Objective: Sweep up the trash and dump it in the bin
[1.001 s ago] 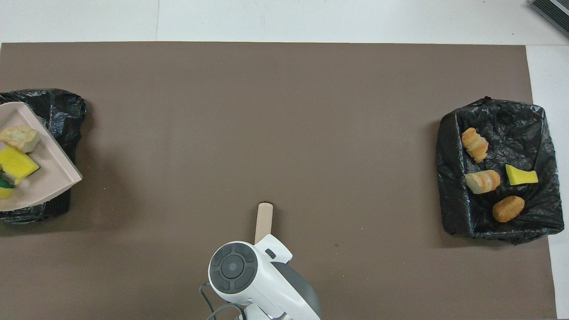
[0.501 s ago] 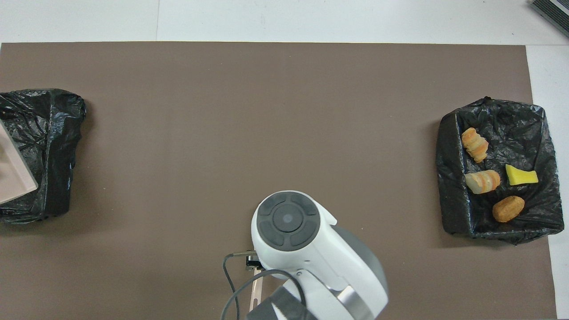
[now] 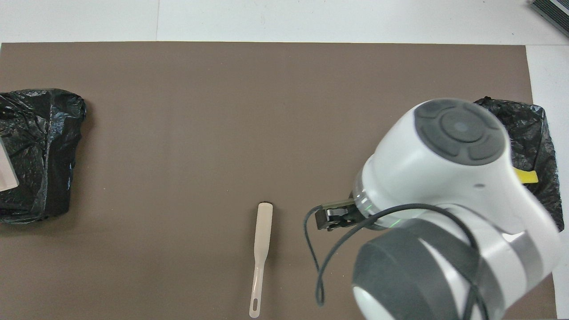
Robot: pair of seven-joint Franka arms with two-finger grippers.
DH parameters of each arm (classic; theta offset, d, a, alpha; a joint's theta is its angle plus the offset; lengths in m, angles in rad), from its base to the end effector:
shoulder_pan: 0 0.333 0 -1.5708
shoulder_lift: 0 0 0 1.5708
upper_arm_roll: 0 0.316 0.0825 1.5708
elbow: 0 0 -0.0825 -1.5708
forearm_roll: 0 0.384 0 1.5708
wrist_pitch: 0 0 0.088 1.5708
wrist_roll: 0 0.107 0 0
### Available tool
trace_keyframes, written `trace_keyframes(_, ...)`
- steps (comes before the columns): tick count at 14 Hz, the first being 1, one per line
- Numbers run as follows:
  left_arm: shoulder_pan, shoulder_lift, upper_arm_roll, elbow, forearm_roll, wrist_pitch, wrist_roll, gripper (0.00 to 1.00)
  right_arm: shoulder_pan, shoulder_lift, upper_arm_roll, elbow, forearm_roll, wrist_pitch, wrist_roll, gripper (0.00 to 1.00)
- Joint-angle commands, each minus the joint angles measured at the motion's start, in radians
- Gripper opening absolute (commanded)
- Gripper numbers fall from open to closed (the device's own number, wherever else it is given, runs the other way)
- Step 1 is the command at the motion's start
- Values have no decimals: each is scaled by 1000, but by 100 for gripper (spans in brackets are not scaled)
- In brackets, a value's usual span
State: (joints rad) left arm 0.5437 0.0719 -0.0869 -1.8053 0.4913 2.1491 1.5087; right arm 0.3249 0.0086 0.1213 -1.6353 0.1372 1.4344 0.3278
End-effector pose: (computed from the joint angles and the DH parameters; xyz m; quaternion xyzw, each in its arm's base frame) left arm 0.5390 0.2883 0.5304 -0.7797 0.5724 0.1072 0.2300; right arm 0.4786 0.2465 0.5807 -0.9903 -0.0609 0.1226 0.0246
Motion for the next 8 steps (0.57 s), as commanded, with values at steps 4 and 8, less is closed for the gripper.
trace_keyframes(4,-33,29,-10,27,217,-6,-11,0,-200,-29,12,29,-169,-26,-315,100)
trace_keyframes(8,-45,29,-10,31,279,1,-48,0,-296,-27,-8,45,-194,9,-395,100)
